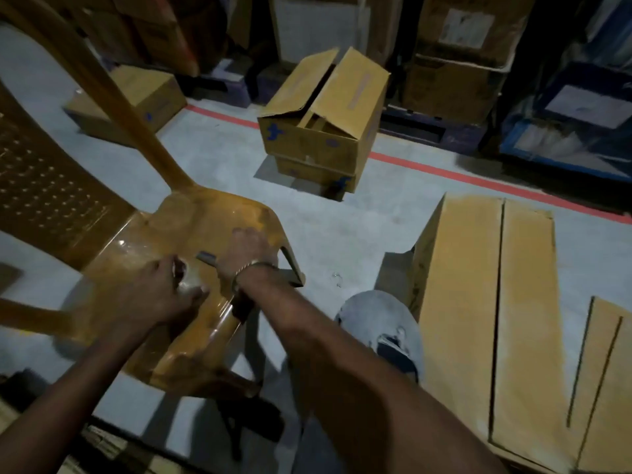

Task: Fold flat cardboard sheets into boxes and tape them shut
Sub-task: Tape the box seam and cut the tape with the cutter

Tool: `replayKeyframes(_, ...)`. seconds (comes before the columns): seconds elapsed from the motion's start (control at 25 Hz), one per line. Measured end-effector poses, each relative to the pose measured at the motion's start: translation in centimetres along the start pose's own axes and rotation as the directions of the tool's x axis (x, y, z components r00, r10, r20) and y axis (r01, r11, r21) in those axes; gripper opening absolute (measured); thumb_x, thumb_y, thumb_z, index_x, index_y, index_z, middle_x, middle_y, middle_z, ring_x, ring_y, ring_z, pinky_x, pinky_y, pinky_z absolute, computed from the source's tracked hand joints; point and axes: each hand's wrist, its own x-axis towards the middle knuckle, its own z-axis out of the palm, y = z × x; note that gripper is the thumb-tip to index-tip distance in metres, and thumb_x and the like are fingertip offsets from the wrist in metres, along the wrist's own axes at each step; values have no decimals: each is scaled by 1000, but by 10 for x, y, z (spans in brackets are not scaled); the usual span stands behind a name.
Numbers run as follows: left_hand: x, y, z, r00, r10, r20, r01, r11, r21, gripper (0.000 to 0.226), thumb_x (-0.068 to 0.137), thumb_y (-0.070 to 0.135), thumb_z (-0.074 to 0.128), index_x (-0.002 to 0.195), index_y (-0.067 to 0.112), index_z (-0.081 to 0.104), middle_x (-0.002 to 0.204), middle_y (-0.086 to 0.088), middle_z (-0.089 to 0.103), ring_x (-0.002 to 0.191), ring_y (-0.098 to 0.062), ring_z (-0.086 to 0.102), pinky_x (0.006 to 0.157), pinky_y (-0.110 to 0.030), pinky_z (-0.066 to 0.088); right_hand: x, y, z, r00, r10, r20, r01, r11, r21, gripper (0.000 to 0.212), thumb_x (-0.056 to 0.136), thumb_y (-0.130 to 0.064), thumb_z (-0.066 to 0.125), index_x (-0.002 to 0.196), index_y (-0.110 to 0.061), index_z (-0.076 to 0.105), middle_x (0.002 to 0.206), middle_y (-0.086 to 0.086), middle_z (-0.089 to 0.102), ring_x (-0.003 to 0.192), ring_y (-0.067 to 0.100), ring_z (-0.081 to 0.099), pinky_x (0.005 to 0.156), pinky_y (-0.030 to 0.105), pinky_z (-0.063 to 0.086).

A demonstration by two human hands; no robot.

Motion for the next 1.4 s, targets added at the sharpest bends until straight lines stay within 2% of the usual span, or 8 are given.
replayKeyframes(0.2, -2, -43, 28, 975, 196, -104, -184, 977, 111, 89, 89, 65, 65, 159, 27, 27, 154, -7, 53, 147, -31, 38, 124, -60, 1, 9, -8, 82, 981, -161, -112, 103, 909, -404, 32, 96, -31, 58, 125, -19, 67, 124, 5, 56, 122, 29, 39, 108, 57, 15)
replayKeyframes(0.36, 9, -39, 21, 933, 341, -112, -314, 927, 206, 99, 85, 53, 73, 164, 30, 17, 141, -3, 63, 139, -33, 47, 121, -57, 12, 11, -15, 65, 989, -94, -110, 48, 933, -358, 29, 97, -24, 59, 125, -22, 68, 127, 10, 53, 130, 36, 39, 116, 56, 24)
replayKeyframes(0.52, 20, -25, 8, 915, 391, -96, -333, 868, 367, 78, 77, 55, 59, 149, 27, 48, 114, -2, 75, 112, -35, 64, 108, -56, 29, 13, -15, 59, 988, 103, -113, -117, 986, -121, 31, 100, -15, 59, 131, -15, 60, 140, 17, 50, 142, 39, 34, 108, 56, 41)
replayKeyframes(0.68, 25, -9, 3, 958, 283, -37, -270, 940, 206, 37, 88, 36, 69, 123, 22, 65, 100, -6, 74, 92, -29, 69, 80, -42, 49, 12, -1, 47, 959, 280, -46, -262, 936, 236, 35, 95, -12, 68, 128, -5, 59, 137, 18, 54, 126, 37, 57, 94, 44, 55)
replayKeyframes(0.8, 17, 2, 2, 940, 332, -85, -322, 940, 109, 28, 89, 28, 68, 116, 21, 68, 102, -4, 72, 86, -22, 67, 71, -37, 54, 5, 13, 31, 901, 375, 219, -429, 695, 577, 35, 93, -28, 73, 116, -5, 63, 113, 19, 67, 105, 36, 67, 82, 37, 55)
replayKeyframes(0.92, 6, 31, -11, 907, 395, -149, -388, 919, 70, 27, 92, 27, 70, 118, 20, 68, 107, 0, 67, 89, -15, 62, 74, -34, 53, -9, 24, 2, 825, 304, 476, -554, 276, 785, 13, 100, -5, 60, 87, -3, 57, 81, 14, 59, 72, 22, 60, 62, 29, 60)
replayKeyframes(1.2, -22, 169, -33, 831, 459, -314, -501, 863, -66, 13, 94, 25, 64, 104, 29, 70, 88, 1, 73, 77, -20, 65, 63, -33, 43, -57, 85, -119, 916, 323, 238, -319, 226, 921, 14, 94, 13, 53, 94, 2, 60, 76, 17, 63, 64, 22, 67, 54, 29, 56)
replayKeyframes(1.4, -51, 317, -11, 885, 439, -155, -450, 721, -527, 13, 83, 37, 69, 95, 34, 74, 93, 6, 74, 85, -22, 68, 75, -37, 55, -133, 188, -197, 898, 424, 115, -262, 308, 915, 19, 94, 7, 54, 107, -4, 60, 75, 8, 69, 55, 15, 59, 43, 22, 37)
